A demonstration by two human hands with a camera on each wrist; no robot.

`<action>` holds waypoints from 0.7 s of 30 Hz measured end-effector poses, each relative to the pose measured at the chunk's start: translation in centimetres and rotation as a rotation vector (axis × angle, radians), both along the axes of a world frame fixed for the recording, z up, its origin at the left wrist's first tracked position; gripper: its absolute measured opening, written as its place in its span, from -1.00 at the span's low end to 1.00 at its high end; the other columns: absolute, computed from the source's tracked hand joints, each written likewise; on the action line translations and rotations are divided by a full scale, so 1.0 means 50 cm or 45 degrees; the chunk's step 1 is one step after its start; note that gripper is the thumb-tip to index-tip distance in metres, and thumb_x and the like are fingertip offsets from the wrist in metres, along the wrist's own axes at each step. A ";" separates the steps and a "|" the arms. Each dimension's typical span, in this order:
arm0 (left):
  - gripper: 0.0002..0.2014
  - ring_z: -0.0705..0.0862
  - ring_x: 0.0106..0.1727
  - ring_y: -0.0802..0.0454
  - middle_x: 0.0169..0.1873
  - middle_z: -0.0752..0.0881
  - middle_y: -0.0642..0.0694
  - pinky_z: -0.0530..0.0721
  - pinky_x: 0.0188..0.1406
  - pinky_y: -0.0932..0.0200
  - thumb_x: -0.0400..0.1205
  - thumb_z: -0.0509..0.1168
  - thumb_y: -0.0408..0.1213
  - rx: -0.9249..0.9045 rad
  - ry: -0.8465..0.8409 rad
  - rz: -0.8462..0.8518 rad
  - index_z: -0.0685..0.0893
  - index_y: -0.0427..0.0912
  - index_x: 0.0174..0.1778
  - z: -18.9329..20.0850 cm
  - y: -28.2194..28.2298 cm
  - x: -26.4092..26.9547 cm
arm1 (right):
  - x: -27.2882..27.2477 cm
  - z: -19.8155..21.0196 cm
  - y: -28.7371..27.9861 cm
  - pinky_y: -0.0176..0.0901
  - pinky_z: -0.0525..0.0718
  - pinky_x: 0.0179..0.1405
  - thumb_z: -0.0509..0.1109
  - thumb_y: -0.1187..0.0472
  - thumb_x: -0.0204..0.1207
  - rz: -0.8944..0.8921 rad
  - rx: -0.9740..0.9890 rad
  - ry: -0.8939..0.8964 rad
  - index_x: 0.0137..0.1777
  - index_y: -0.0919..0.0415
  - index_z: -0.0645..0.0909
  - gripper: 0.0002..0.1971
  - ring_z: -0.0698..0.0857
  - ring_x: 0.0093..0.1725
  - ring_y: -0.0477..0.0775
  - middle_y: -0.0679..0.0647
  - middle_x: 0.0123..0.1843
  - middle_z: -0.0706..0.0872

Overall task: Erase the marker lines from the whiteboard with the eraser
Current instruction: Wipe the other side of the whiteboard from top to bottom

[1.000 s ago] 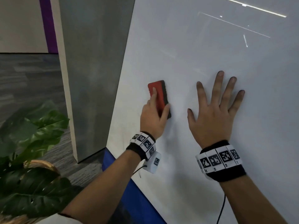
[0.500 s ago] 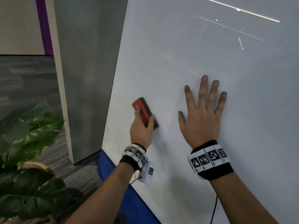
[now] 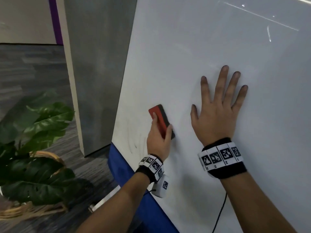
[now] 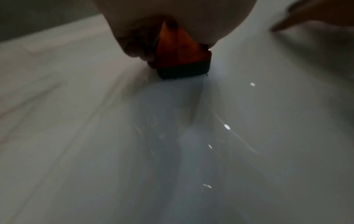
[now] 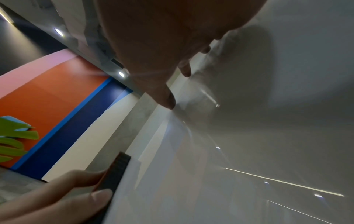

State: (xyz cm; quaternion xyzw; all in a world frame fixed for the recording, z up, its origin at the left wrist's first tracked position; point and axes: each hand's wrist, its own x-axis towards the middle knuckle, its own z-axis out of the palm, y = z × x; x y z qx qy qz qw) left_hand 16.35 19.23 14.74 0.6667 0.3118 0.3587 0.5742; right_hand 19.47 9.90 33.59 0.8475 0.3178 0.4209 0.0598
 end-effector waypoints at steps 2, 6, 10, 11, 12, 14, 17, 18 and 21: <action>-0.26 0.63 0.23 0.17 0.46 0.58 0.11 0.62 0.26 0.23 0.76 0.19 0.16 -0.011 -0.031 -0.013 0.00 0.10 0.81 -0.014 -0.023 0.005 | 0.002 -0.003 0.000 0.41 -0.26 0.73 0.35 -0.04 0.65 0.008 0.003 0.000 0.81 0.10 0.11 -0.21 -0.14 0.79 0.48 0.37 0.82 -0.15; -0.29 0.73 0.27 -0.30 0.44 0.66 -0.25 0.62 0.13 0.12 0.81 0.10 0.12 -0.347 0.178 0.113 -0.02 0.00 0.82 -0.135 -0.027 0.009 | 0.007 -0.005 -0.012 0.36 -0.28 0.73 0.34 -0.05 0.67 0.022 -0.038 -0.019 0.81 0.08 0.11 -0.22 -0.14 0.79 0.46 0.36 0.82 -0.14; -0.33 0.65 0.37 -0.45 0.43 0.62 -0.47 0.59 0.43 -0.16 0.82 0.11 0.08 -0.837 0.415 0.193 0.09 -0.11 0.80 -0.240 -0.067 0.001 | 0.004 -0.005 -0.009 0.32 -0.31 0.73 0.33 -0.05 0.67 0.022 -0.048 -0.031 0.81 0.08 0.12 -0.23 -0.12 0.79 0.45 0.36 0.82 -0.12; -0.34 0.64 0.39 -0.44 0.46 0.60 -0.45 0.57 0.46 -0.16 0.82 0.13 0.06 -0.886 0.386 0.225 0.11 -0.11 0.79 -0.248 -0.076 0.006 | 0.003 -0.006 -0.009 0.33 -0.29 0.73 0.34 -0.05 0.66 0.011 -0.055 -0.031 0.81 0.08 0.12 -0.22 -0.11 0.79 0.45 0.36 0.82 -0.12; -0.34 0.63 0.41 -0.42 0.48 0.59 -0.42 0.56 0.47 -0.15 0.82 0.14 0.05 -0.901 0.350 0.258 0.11 -0.10 0.79 -0.244 -0.083 0.014 | 0.001 -0.006 -0.010 0.34 -0.26 0.74 0.35 -0.06 0.65 -0.001 -0.063 -0.030 0.81 0.08 0.12 -0.21 -0.11 0.79 0.45 0.36 0.82 -0.12; -0.34 0.65 0.40 -0.39 0.47 0.62 -0.35 0.57 0.47 -0.13 0.81 0.15 0.09 -0.833 0.297 0.279 0.13 -0.02 0.79 -0.223 -0.100 0.023 | -0.004 -0.005 -0.015 0.35 -0.21 0.75 0.40 -0.04 0.61 0.009 -0.074 -0.014 0.79 0.07 0.16 -0.19 -0.10 0.80 0.45 0.36 0.82 -0.11; -0.34 0.71 0.29 -0.28 0.34 0.71 -0.18 0.64 0.37 -0.06 0.80 0.18 0.10 -0.629 0.178 0.182 0.08 0.13 0.79 -0.189 -0.137 0.002 | -0.008 -0.003 -0.030 0.32 -0.18 0.76 0.51 0.01 0.53 0.037 -0.101 -0.018 0.76 0.05 0.24 -0.17 -0.09 0.80 0.44 0.34 0.83 -0.10; -0.34 0.72 0.28 -0.26 0.31 0.71 -0.14 0.65 0.35 -0.06 0.80 0.18 0.09 -0.615 0.160 0.165 0.06 0.16 0.79 -0.190 -0.147 -0.006 | -0.009 -0.006 -0.036 0.31 -0.18 0.76 0.55 0.04 0.51 0.037 -0.115 -0.026 0.76 0.04 0.24 -0.15 -0.09 0.80 0.44 0.33 0.83 -0.10; -0.34 0.72 0.28 -0.33 0.35 0.71 -0.22 0.63 0.32 -0.07 0.81 0.15 0.09 -0.680 0.244 0.202 0.01 0.17 0.80 -0.268 -0.169 -0.005 | -0.017 -0.044 -0.049 0.33 -0.14 0.77 0.64 0.19 0.45 0.033 -0.142 -0.025 0.76 0.04 0.24 -0.08 -0.07 0.80 0.46 0.31 0.83 -0.09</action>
